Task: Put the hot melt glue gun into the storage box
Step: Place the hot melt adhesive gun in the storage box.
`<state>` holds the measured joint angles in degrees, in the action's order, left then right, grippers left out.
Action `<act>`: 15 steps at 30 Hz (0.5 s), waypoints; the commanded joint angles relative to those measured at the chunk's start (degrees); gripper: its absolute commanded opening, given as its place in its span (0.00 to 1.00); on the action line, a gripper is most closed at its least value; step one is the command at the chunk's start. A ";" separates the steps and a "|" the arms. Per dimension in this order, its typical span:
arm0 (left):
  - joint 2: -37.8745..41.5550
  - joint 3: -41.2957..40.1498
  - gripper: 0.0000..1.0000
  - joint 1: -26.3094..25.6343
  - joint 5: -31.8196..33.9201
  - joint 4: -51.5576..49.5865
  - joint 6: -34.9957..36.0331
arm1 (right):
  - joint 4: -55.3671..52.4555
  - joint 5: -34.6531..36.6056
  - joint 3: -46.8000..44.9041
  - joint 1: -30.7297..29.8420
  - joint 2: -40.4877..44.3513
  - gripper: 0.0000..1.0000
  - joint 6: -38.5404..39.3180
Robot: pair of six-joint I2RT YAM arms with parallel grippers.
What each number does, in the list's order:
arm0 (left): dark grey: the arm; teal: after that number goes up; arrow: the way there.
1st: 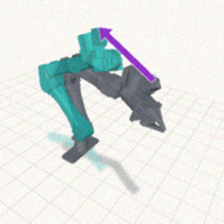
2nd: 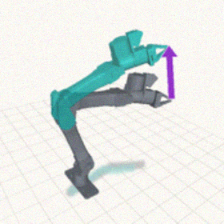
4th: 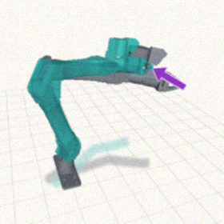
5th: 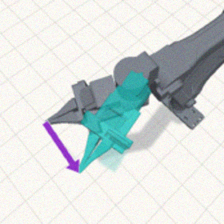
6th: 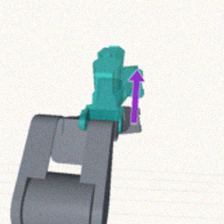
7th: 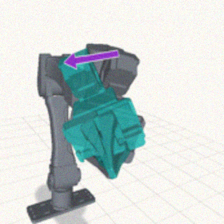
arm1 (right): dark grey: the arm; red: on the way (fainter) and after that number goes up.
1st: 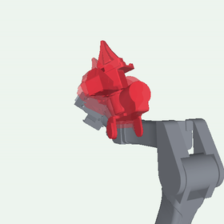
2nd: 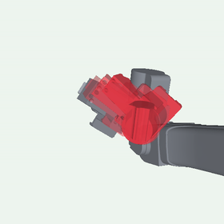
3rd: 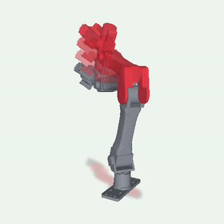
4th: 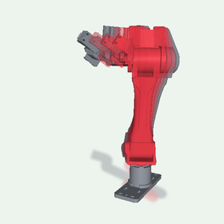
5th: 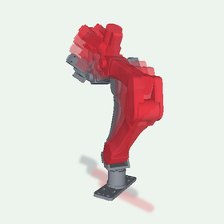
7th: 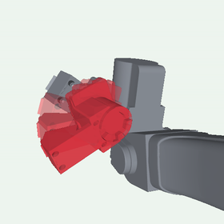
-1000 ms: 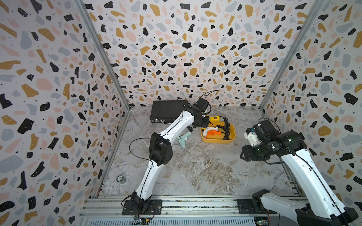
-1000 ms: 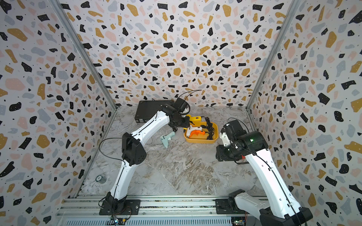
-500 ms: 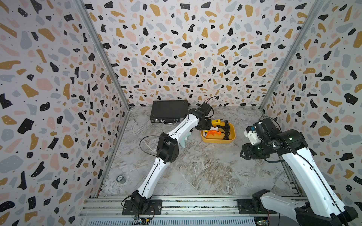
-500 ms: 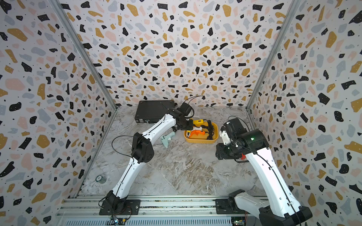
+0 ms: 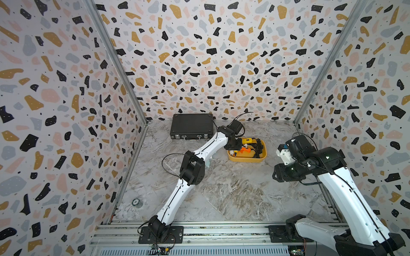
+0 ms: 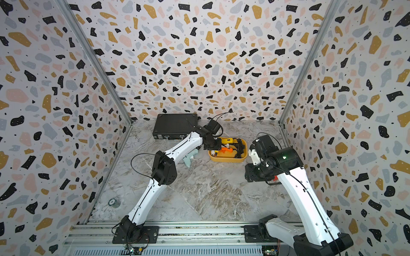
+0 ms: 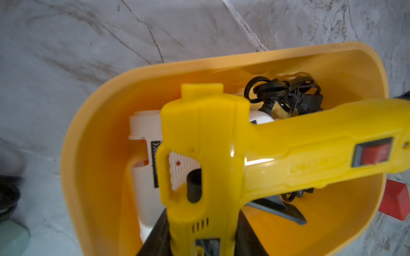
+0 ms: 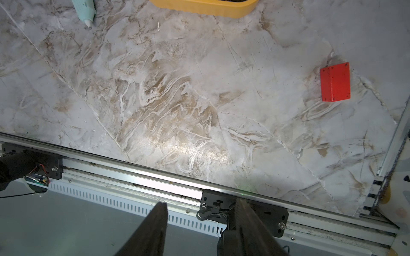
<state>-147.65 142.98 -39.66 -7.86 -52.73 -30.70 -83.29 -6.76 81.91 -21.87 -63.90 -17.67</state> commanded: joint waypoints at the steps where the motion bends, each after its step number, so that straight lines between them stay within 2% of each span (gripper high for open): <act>1: 0.84 -2.18 0.14 -0.31 1.35 0.00 0.93 | -1.45 0.94 -0.10 0.16 1.49 0.55 0.53; 2: 0.96 -2.34 0.18 -0.25 1.44 -0.37 1.11 | -1.49 1.06 -0.30 0.16 1.50 0.55 0.53; 9: 3.20 -2.79 0.29 -0.40 2.31 -2.53 3.04 | -1.46 1.50 -0.48 0.16 2.16 0.56 0.23; 15: 4.71 -1.73 0.36 -0.38 3.51 -4.45 4.44 | -1.51 1.49 -1.04 0.20 2.57 0.55 0.11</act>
<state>-145.97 140.88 -39.83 -5.34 -54.37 -27.86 -83.35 -5.91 81.10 -21.87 -62.41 -17.69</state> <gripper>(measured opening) 0.360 0.555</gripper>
